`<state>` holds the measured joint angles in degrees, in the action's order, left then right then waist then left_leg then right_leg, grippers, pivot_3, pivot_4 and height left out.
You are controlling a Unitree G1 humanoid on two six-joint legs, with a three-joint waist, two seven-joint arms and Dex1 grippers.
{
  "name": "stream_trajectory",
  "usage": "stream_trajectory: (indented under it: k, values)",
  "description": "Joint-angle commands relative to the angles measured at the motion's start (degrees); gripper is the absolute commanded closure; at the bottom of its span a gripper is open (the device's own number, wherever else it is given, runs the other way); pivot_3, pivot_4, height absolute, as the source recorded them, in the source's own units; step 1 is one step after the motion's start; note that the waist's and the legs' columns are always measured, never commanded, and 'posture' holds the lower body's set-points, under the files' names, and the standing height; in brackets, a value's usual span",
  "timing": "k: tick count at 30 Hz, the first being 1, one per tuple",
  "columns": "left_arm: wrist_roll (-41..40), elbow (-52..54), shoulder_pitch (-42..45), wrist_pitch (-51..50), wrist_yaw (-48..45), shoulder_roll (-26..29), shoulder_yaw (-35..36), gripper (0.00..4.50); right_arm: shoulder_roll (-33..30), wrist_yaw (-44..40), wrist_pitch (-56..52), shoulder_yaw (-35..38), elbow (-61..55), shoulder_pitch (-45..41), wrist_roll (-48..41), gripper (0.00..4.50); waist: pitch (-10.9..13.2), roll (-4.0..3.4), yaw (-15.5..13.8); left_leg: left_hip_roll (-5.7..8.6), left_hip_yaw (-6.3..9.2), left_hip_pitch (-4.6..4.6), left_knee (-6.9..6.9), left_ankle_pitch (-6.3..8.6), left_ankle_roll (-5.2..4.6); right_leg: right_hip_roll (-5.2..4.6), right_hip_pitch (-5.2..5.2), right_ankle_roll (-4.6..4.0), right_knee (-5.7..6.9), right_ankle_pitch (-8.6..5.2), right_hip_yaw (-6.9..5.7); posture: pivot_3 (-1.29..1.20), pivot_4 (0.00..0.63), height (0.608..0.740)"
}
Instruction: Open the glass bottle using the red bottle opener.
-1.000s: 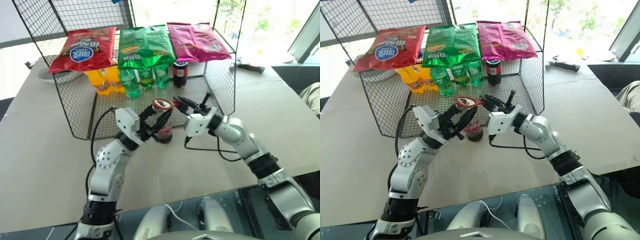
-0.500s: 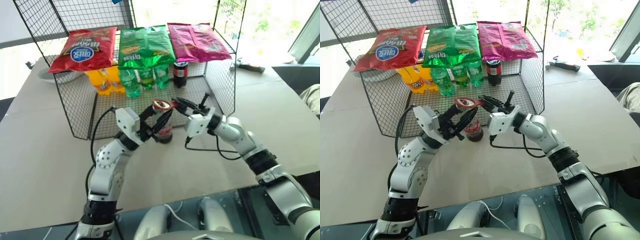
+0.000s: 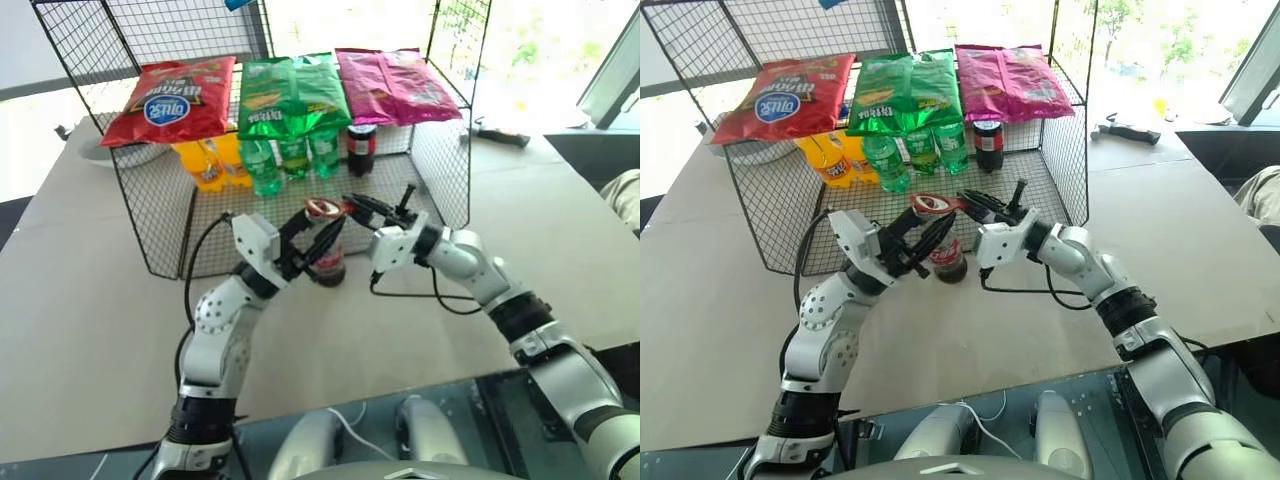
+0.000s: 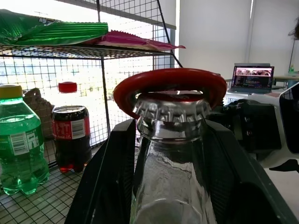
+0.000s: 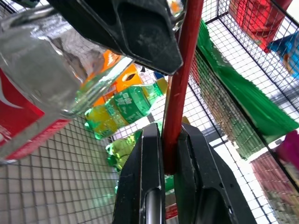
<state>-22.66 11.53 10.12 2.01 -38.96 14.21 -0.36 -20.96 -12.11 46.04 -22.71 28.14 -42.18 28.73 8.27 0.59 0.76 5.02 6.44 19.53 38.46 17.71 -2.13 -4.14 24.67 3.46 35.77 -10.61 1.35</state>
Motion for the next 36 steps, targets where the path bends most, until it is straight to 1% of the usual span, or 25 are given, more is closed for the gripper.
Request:
stream_trajectory:
  k: [1, 4, 13, 23, 36]
  values:
    - [0.3, -1.2, 0.5, -0.8, -0.1, -0.4, -1.5, 2.81, -2.0, 0.7, 4.9, -3.5, 1.6, -2.0, 6.5, 4.5, 0.0, 0.0, 0.0, 0.0, -0.01, 0.01, -0.01, 0.0, 0.0, 0.0, 0.01, 0.0, 0.0, 0.0, 0.01, 0.0, 0.15, 0.74]
    - [0.3, -1.3, 0.6, -0.9, -0.2, -0.5, -1.5, 2.81, -3.3, 2.3, 6.8, -2.9, 2.6, -4.9, 7.9, 4.5, 0.0, 0.0, -0.1, 0.0, 0.0, 0.02, -0.03, 0.0, 0.0, 0.0, 0.02, 0.0, -0.02, 0.0, 0.0, 0.0, 0.15, 0.74]
    - [0.4, -1.3, 0.2, -1.1, 0.0, -0.8, -1.8, 2.81, -4.4, 5.3, 8.2, -1.0, 2.7, -11.2, 9.1, 4.5, 0.0, 0.02, -0.2, 0.0, 0.02, 0.1, -0.03, 0.0, 0.01, 0.0, 0.04, -0.01, -0.06, 0.0, -0.01, 0.0, 0.15, 0.74]
    - [0.2, -0.8, -0.3, -1.6, -0.1, -0.8, -2.0, 2.81, -5.3, 7.8, 8.5, 0.0, 2.6, -12.9, 11.0, 4.5, 0.1, 0.02, -0.5, 0.0, 0.08, 0.17, -0.03, -0.01, 0.01, -0.01, 0.05, -0.01, -0.12, 0.0, -0.06, 0.0, 0.15, 0.74]
    - [0.0, -1.3, -0.1, -1.9, -0.7, -1.1, -2.4, 2.81, -9.0, 17.8, 7.5, 1.3, 4.2, -16.2, 19.0, 4.5, 0.1, 0.01, -1.2, 0.02, 0.07, 0.22, -0.03, -0.01, 0.01, -0.01, 0.09, -0.02, -0.14, 0.0, -0.06, 0.0, 0.15, 0.74]
